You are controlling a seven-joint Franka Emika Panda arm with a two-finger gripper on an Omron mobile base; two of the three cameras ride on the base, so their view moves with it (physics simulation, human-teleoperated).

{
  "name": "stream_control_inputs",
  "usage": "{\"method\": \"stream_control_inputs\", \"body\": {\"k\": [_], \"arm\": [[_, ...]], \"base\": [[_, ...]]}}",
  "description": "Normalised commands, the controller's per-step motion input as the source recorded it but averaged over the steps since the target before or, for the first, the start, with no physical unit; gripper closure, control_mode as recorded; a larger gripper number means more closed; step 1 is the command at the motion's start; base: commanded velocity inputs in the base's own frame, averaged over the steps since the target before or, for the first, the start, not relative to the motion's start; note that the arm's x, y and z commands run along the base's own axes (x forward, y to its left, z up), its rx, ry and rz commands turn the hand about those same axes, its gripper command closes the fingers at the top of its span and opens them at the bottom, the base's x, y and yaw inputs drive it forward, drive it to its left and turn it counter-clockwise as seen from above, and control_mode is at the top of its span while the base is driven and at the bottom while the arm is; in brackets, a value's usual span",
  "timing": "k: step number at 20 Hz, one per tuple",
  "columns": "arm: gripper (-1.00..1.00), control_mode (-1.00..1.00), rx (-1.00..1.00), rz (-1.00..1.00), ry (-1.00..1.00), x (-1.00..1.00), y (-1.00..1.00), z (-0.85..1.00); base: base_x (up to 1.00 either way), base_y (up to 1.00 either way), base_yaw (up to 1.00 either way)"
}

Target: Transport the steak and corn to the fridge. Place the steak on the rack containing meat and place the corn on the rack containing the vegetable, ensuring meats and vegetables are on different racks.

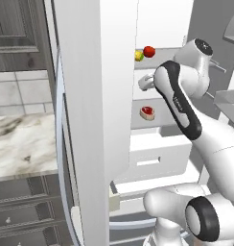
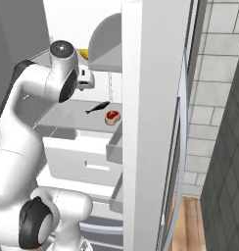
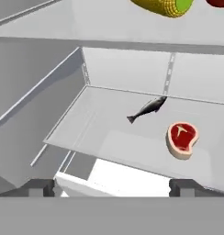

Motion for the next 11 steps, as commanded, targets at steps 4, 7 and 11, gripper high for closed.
{"method": "stream_control_inputs", "body": {"k": [4,7,11], "arm": [[-1.0,-1.0,0.0,-0.02,0.18,-1.0,-0.18,-0.01],[-1.0,-1.0,-0.03,0.0,0.0,-1.0,-0.13,-0.2],[-1.0,-1.0,-0.08,0.0,-0.02,-1.0,-0.03,-0.7]], "base": [[0.0,0.0,0.0],[0.0,0.0,0.0],[0.0,0.0,0.0]]}}
